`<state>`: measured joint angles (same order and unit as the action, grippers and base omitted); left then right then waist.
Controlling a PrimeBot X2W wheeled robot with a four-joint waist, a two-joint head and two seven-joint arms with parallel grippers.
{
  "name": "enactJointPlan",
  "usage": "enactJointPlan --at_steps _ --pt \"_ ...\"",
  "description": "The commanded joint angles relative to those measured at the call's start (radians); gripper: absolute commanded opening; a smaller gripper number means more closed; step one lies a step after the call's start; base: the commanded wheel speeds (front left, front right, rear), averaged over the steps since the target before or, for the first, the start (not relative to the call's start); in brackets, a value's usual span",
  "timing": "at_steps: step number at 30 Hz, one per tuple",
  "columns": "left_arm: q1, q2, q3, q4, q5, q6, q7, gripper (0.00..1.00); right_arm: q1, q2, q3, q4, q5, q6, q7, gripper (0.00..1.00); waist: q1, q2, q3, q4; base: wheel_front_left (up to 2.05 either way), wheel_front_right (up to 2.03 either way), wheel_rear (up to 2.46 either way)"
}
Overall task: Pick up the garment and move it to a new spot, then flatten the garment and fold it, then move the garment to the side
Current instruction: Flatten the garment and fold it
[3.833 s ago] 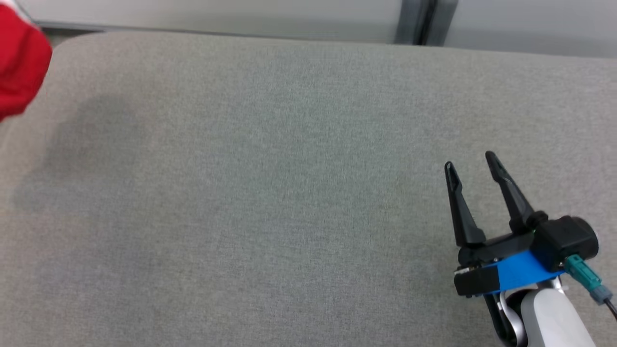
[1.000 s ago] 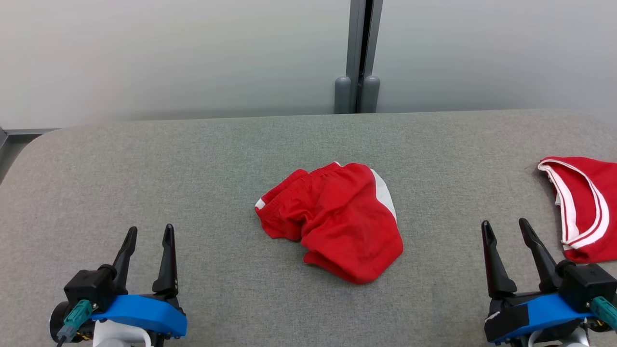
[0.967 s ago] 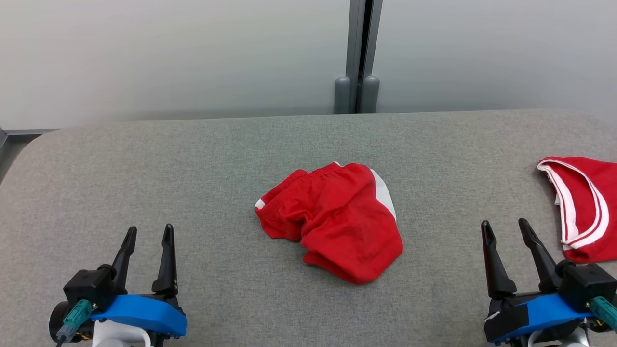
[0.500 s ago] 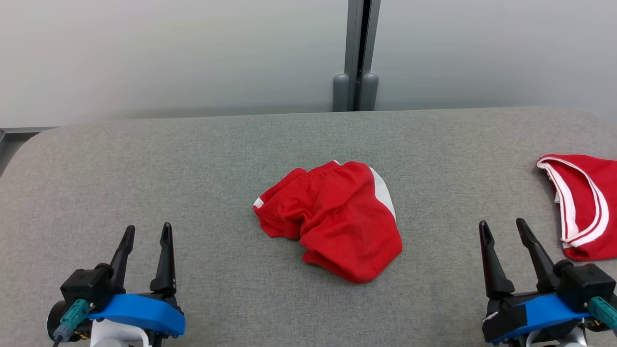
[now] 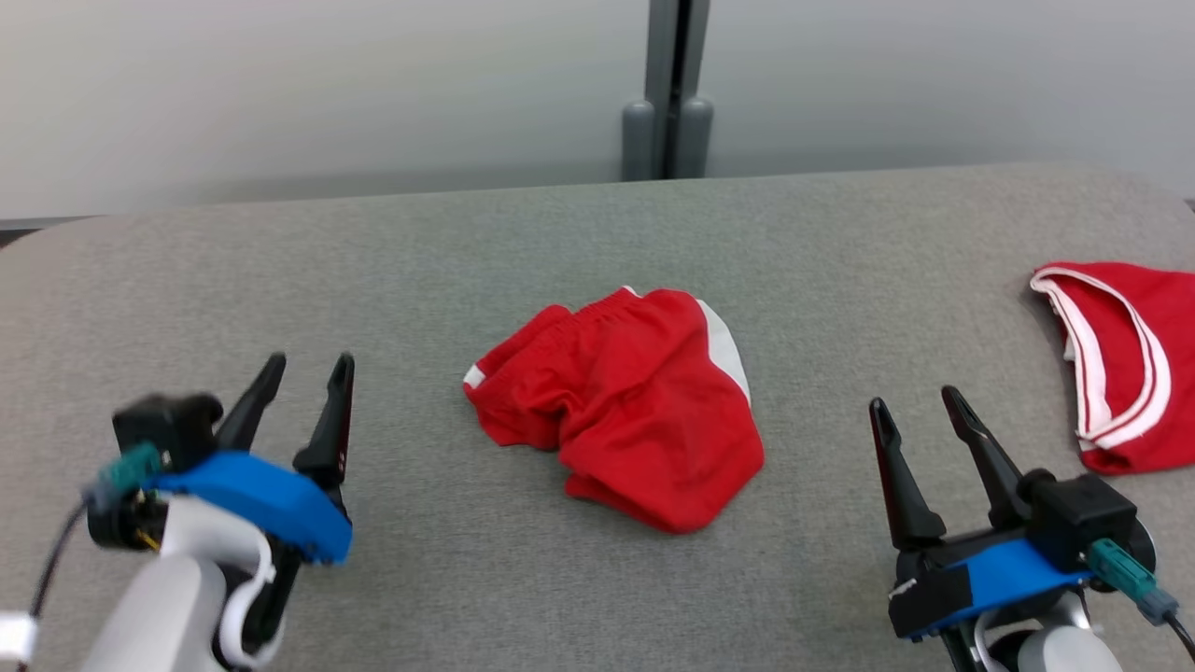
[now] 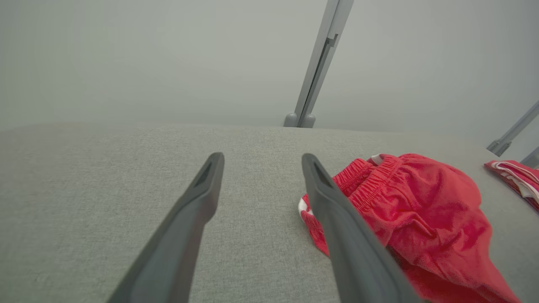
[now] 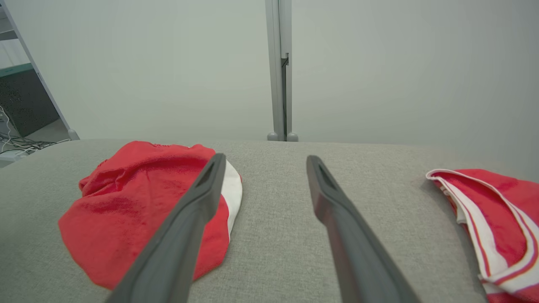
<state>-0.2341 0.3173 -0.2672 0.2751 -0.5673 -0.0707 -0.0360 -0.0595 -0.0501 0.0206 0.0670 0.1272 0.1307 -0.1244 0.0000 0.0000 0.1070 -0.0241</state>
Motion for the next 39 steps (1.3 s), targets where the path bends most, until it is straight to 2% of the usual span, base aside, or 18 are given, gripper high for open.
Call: enactJointPlan --at_steps 1,10,15,21,26,39 --pt "-0.057 0.019 -0.006 -0.01 -0.021 -0.014 0.065 1.0 -0.026 -0.001 0.013 0.001 -0.003 0.0 -0.001 1.0 0.0 0.0 0.013 -0.014 0.0 0.0 0.0" --pt "-0.269 0.087 -0.038 -0.019 -0.221 -0.054 0.466 1.0 -0.124 -0.001 0.129 0.063 0.032 0.0 -0.044 1.0 0.0 0.0 0.073 -0.145 0.0 0.0 0.0" --pt "-0.353 0.119 -0.055 -0.009 -0.295 -0.044 0.657 1.0 -0.176 -0.001 0.189 0.11 0.061 0.0 -0.077 1.0 0.0 0.0 0.103 -0.22 0.0 0.0 0.0" --pt "-0.416 0.14 -0.06 0.011 -0.312 -0.007 0.766 1.0 -0.22 -0.001 0.243 0.154 0.097 0.0 -0.11 1.0 0.0 0.0 0.145 -0.291 0.0 0.0 0.0" --pt "-0.451 0.128 -0.06 0.027 -0.35 0.033 0.85 1.0 -0.242 -0.001 0.268 0.176 0.125 0.0 -0.128 1.0 0.0 0.0 0.177 -0.334 0.0 0.0 0.0" --pt "-0.43 0.127 -0.082 0.021 -0.415 0.137 1.042 1.0 -0.263 -0.001 0.284 0.192 0.171 0.0 -0.141 1.0 0.0 0.0 0.207 -0.396 0.0 0.0 0.0"
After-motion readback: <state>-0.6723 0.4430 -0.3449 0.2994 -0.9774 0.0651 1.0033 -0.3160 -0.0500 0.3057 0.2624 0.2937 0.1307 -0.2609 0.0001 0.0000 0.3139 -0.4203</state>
